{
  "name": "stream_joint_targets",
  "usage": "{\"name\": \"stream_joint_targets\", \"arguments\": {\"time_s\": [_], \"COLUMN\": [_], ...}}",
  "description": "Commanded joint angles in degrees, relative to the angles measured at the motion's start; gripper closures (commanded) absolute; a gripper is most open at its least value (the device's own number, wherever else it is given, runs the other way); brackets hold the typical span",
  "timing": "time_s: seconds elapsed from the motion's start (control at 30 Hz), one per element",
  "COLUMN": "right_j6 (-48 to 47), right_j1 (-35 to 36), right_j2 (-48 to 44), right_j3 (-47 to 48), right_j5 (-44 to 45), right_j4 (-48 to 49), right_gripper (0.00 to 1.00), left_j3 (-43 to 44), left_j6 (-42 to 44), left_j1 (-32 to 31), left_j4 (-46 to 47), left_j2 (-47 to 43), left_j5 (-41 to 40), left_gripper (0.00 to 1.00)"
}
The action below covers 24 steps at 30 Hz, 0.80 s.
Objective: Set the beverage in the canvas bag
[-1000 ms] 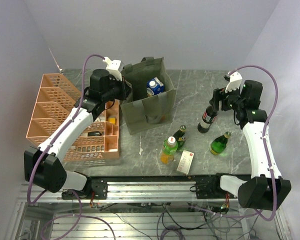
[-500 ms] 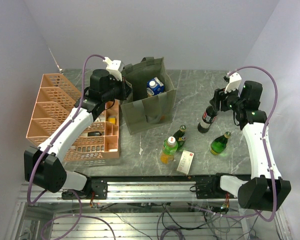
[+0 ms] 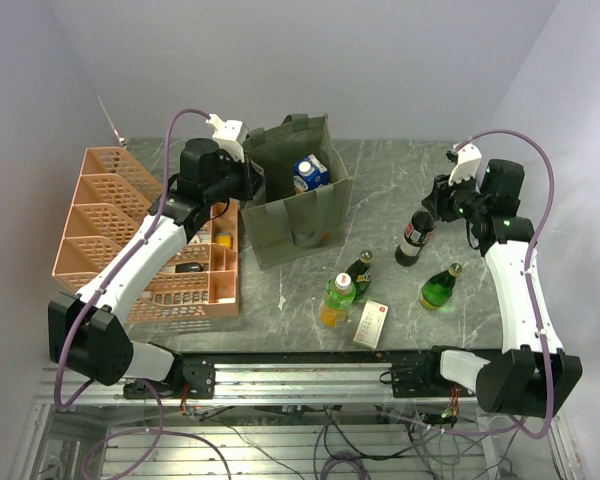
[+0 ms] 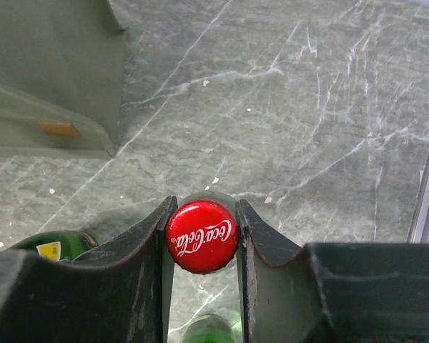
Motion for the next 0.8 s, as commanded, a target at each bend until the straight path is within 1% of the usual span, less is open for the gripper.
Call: {"name": "stream_joint_targets", "arguments": {"time_s": [0.0, 0.07, 0.1, 0.43, 0.63, 0.77], "right_j6": [-0.4, -0.6, -0.7, 1.0, 2.5, 3.9], "right_j1": [-0.2, -0.1, 0.0, 1.2, 3.6, 6.6], "right_j2": [2.3, 2.8, 2.8, 3.2, 4.3, 4.8], "right_j3": [5.2, 6.7, 7.3, 14.4, 20.8, 25.8], "right_j5": [-1.3, -1.2, -0.9, 0.4, 1.3, 3.0], "right_j4": [-1.3, -1.9, -1.9, -0.8, -1.4, -0.9], "right_gripper": [0.89, 0.98, 1.00, 1.00, 1.00, 1.00], "left_j3": [1.2, 1.1, 1.3, 2.0, 2.1, 1.9], "left_j6": [1.5, 1.9, 2.1, 1.9, 1.3, 1.5], "left_j1": [-0.1, -0.1, -0.1, -0.1, -0.1, -0.2], "left_j4": [1.1, 1.0, 0.9, 0.8, 1.0, 1.0], "left_j2": [0.2, 0.0, -0.1, 1.2, 1.4, 0.7], "left_j5": [1.0, 1.5, 1.7, 3.5, 4.3, 4.2], "left_gripper": [0.93, 0.93, 0.93, 0.93, 0.93, 0.93]}}
